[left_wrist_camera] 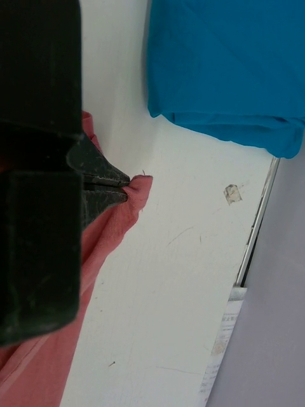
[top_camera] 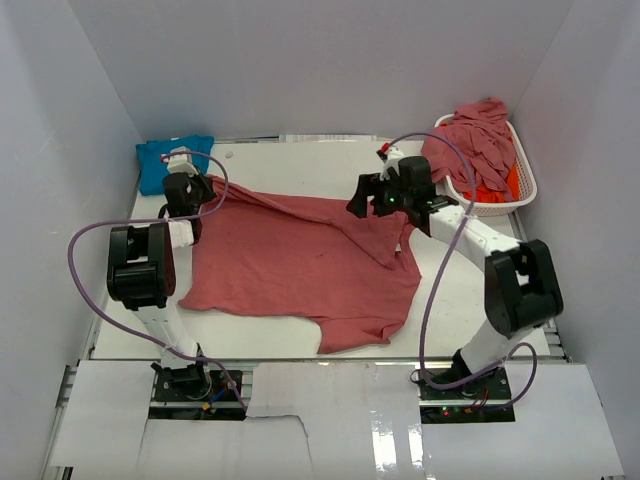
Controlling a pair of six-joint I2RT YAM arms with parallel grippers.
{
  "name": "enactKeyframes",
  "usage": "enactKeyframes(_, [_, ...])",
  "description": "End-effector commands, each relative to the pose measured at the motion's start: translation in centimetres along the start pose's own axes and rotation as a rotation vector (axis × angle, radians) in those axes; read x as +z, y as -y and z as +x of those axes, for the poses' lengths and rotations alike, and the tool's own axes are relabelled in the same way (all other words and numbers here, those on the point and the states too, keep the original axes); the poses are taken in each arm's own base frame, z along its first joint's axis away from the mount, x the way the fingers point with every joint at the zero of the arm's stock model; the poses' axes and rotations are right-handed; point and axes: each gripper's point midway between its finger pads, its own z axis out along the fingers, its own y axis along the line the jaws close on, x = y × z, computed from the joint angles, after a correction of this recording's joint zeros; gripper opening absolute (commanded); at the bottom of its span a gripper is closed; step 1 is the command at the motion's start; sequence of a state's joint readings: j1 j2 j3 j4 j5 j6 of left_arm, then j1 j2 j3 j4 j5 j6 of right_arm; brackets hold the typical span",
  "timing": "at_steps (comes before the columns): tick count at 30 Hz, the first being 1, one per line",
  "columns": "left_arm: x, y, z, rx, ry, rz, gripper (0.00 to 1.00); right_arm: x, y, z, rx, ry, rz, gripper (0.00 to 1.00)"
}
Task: Fold and stack the t-shirts
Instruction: Fold the flattened tshirt in 1/3 of the way
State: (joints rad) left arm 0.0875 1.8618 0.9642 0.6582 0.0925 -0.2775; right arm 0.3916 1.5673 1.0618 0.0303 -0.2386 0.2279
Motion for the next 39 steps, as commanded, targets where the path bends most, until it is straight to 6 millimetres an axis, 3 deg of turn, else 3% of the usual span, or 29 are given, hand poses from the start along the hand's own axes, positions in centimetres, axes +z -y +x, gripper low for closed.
enactKeyframes(1, [-0.9, 0.9, -2.3, 0.011, 0.047, 0.024, 0.00, 2.9, -3.7, 0.2, -0.036, -0.071, -0.200, 0.86])
enactKeyframes(2, [-0.9, 1.0, -2.4, 0.011, 0.050, 0.026, 0.00, 3.5, -4.4, -1.6, -0.055, -0.053, -0.220, 0.86])
enactKeyframes(3, [-1.0, 1.0, -2.4, 0.013, 0.049, 0.029, 0.00, 4.9, -4.6, -0.2, -0.052, -0.109, -0.235, 0.86])
enactKeyframes(12, [-1.2, 1.0, -1.8, 0.020, 0.036, 0.035, 0.00, 11.5, -9.0, -1.8, -0.119, -0.190, -0.371, 0.84])
enactKeyframes(15, [-1.4, 1.2, -1.7, 0.020, 0.032, 0.044, 0.00, 13.1, -9.3, -1.5, -0.082, -0.197, -0.385, 0.79])
enactKeyframes(16, [-1.5, 1.2, -1.6, 0.017, 0.031, 0.043, 0.00, 13.5, -9.6, -2.5, -0.080, -0.172, -0.392, 0.70])
enactKeyframes(18, [-1.6, 1.2, -1.6, 0.017, 0.030, 0.046, 0.00, 14.7, -9.6, -1.8, -0.046, -0.189, -0.405, 0.58])
enactKeyframes(19, [-1.6, 1.2, -1.7, 0.020, 0.031, 0.047, 0.00, 15.1, -9.7, -2.3, -0.040, -0.173, -0.416, 0.39])
enactKeyframes(22, [-1.8, 1.3, -1.8, 0.028, 0.033, 0.047, 0.00, 16.7, -9.6, -0.8, 0.009, -0.199, -0.437, 0.08])
enactKeyframes(32, [-1.9, 1.5, -2.5, 0.048, 0.043, 0.054, 0.00, 20.7, -8.7, 2.0, 0.072, -0.190, -0.464, 0.08])
enactKeyframes(39, [-1.9, 1.3, -2.2, 0.054, 0.036, 0.050, 0.00, 21.6, -8.1, 3.4, 0.079, -0.217, -0.441, 0.08])
